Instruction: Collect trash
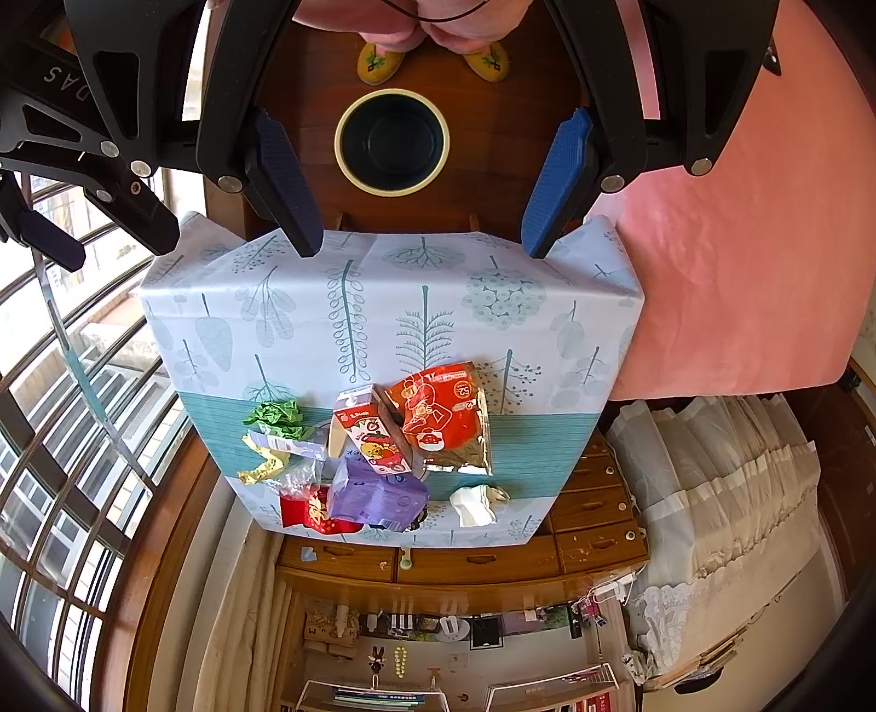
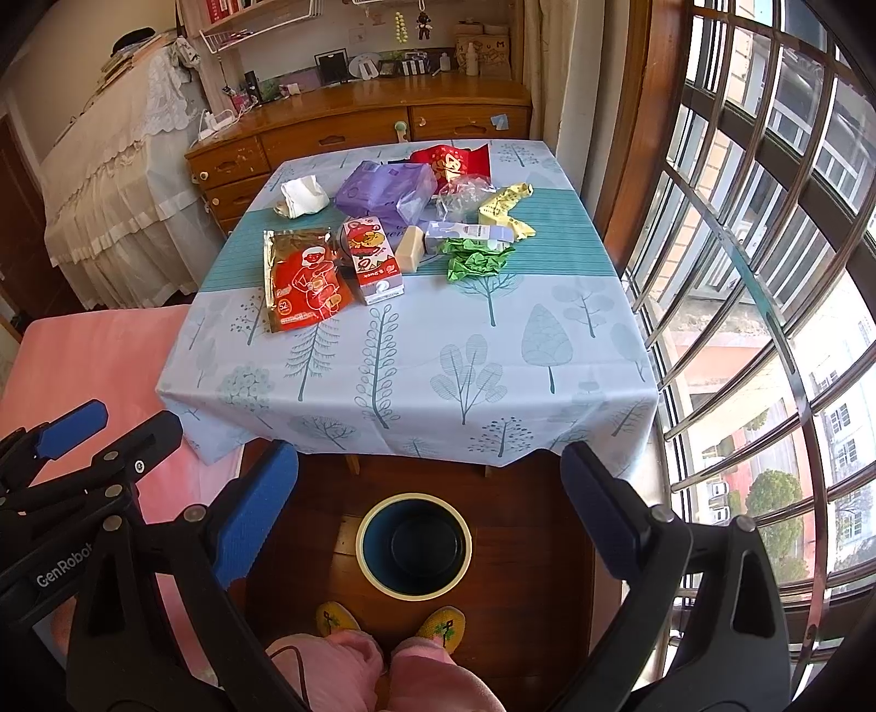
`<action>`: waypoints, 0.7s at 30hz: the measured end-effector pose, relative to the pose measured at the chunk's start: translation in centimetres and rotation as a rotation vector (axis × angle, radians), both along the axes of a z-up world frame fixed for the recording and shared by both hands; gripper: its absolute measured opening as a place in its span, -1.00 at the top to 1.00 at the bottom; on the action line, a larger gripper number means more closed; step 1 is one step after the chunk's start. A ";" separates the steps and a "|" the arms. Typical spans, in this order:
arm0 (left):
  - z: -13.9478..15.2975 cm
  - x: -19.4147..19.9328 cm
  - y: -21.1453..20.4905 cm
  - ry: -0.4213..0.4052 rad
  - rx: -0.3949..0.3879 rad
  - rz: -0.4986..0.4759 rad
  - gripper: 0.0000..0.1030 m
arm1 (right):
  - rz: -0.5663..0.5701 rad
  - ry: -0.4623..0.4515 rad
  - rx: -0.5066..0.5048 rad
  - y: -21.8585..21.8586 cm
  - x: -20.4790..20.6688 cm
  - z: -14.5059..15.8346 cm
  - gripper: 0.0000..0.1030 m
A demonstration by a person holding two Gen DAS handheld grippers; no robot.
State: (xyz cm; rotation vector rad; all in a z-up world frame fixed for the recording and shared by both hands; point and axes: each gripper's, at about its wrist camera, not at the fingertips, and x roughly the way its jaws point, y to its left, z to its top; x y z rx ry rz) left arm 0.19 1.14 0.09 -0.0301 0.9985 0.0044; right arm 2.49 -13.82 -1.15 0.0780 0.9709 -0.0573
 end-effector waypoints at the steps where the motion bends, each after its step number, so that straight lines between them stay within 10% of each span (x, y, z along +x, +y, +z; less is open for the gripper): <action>1: 0.0 0.0 -0.1 0.000 0.000 0.001 -0.49 | 0.000 0.001 0.001 0.0 0.0 0.0 -0.87; 21: -0.1 -0.1 0.0 0.000 -0.001 0.000 -0.49 | 0.003 0.002 0.000 -0.2 0.0 0.0 -0.87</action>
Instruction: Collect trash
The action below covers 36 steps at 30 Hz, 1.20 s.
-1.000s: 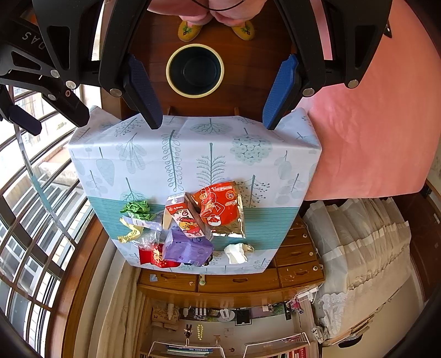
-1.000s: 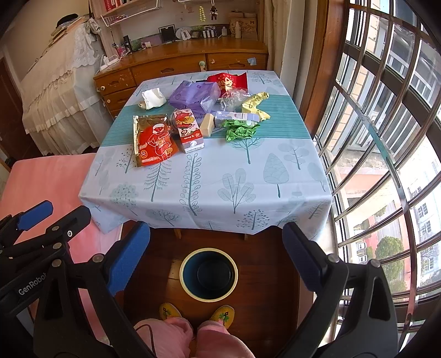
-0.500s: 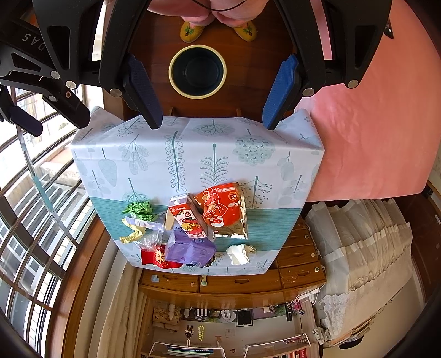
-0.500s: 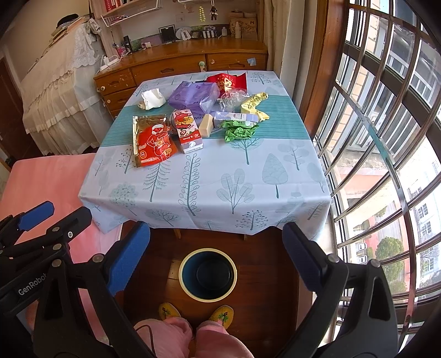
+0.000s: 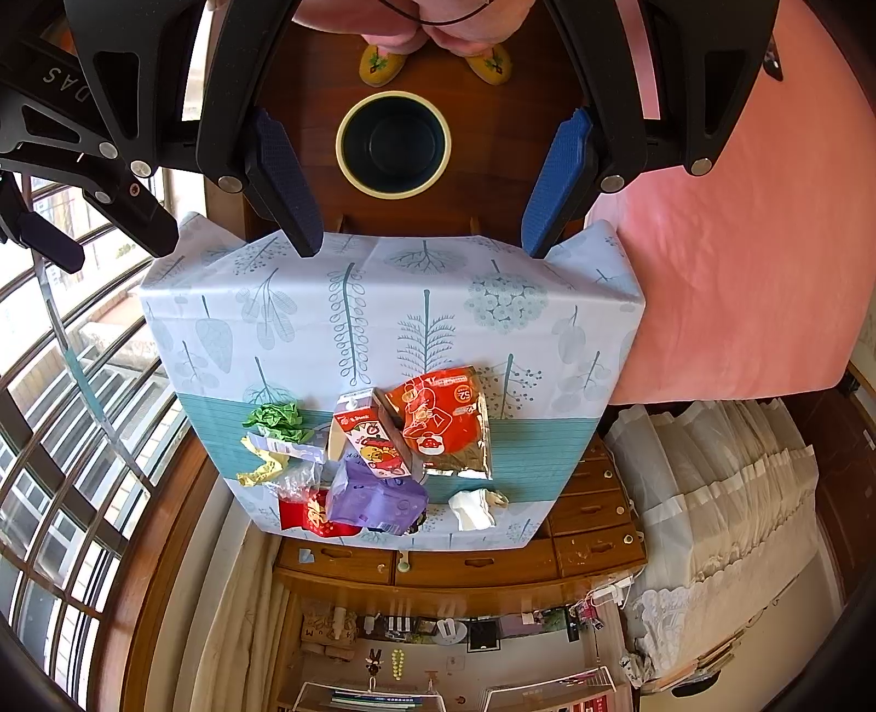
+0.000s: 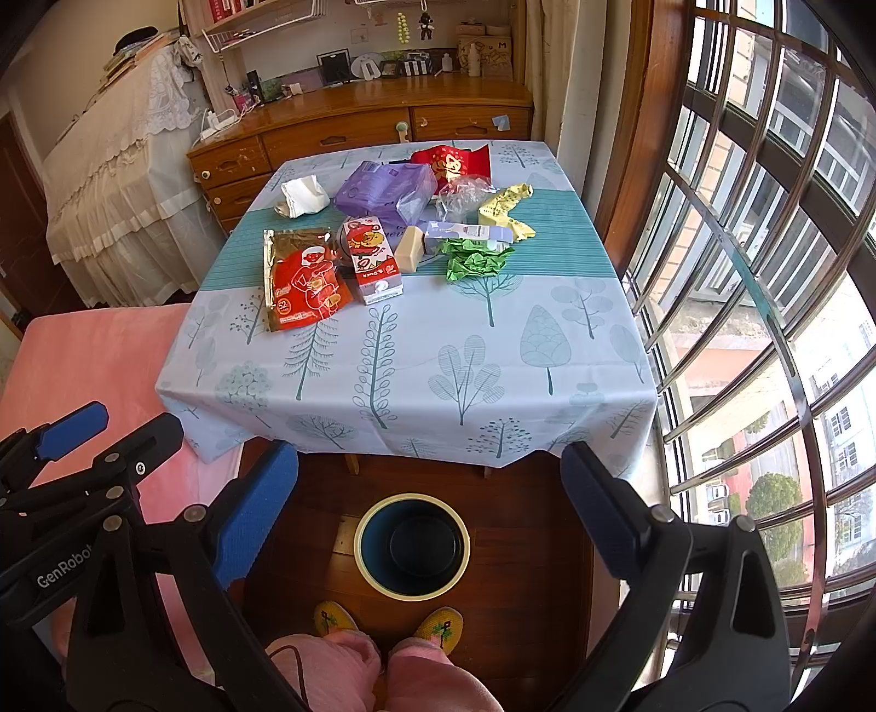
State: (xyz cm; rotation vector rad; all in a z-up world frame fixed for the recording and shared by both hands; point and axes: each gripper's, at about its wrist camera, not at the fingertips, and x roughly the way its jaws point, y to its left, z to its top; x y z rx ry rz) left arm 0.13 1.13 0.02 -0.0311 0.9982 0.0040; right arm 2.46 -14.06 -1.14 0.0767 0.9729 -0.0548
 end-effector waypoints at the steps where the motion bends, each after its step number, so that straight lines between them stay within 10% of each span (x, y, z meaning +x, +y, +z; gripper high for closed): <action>1: 0.0 0.0 0.0 0.000 0.002 0.000 -0.49 | 0.000 0.000 0.001 0.0 0.0 0.0 -0.87; 36: -0.7 0.7 0.7 0.008 0.001 0.025 -0.49 | 0.029 0.001 0.011 0.3 2.7 -0.3 -0.87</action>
